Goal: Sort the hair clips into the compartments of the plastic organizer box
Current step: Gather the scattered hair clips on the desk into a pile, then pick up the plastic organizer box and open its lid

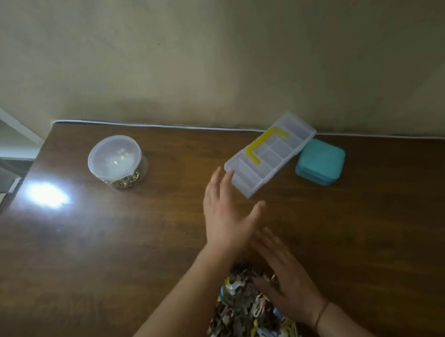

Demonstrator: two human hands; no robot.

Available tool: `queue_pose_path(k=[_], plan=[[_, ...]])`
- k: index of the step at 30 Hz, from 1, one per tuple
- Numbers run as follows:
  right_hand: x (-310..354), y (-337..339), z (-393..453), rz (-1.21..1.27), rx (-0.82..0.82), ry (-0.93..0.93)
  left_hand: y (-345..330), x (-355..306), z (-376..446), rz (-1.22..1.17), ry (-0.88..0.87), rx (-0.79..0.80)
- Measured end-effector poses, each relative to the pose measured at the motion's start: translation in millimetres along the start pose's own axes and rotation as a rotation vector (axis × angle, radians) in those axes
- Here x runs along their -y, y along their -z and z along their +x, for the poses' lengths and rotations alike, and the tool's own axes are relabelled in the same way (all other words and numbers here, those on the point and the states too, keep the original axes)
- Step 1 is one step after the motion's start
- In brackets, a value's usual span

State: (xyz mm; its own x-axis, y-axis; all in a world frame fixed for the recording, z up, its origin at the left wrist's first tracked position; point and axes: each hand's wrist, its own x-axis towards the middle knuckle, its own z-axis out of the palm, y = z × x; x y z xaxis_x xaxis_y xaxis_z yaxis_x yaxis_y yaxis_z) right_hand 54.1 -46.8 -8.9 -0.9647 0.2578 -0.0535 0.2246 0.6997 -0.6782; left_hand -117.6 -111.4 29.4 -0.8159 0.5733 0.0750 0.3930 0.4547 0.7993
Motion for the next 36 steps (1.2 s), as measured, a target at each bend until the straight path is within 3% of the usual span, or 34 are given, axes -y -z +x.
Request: queue_pose_path(k=[4,9,11,18,22,27,36], plan=[[4.8,17.5,-10.2,0.11,-0.205,-0.208,-13.6,-14.3,71.0,0.319,-0.038,0.191],[12.2,29.0,-17.8,0.149,-0.23,-0.294,2.7,14.7,77.6,0.274,-0.088,0.245],[15.1,31.8,-12.7,0.231,-0.227,-0.407,21.6,29.9,67.7,0.25,-0.109,0.279],[41.9,23.8,37.7,1.016,-0.421,-0.847,115.3,105.1,-20.8,0.088,-0.125,0.349],[66.3,11.9,61.7,1.37,-0.465,-1.009,128.8,126.8,-55.7,-0.029,0.01,0.365],[79.0,5.9,69.1,1.385,-0.529,-1.063,111.2,124.3,-62.7,-0.137,0.18,0.264],[80.4,12.2,70.8,1.272,-0.57,-1.047,106.9,114.6,-63.8,-0.277,0.096,0.134]])
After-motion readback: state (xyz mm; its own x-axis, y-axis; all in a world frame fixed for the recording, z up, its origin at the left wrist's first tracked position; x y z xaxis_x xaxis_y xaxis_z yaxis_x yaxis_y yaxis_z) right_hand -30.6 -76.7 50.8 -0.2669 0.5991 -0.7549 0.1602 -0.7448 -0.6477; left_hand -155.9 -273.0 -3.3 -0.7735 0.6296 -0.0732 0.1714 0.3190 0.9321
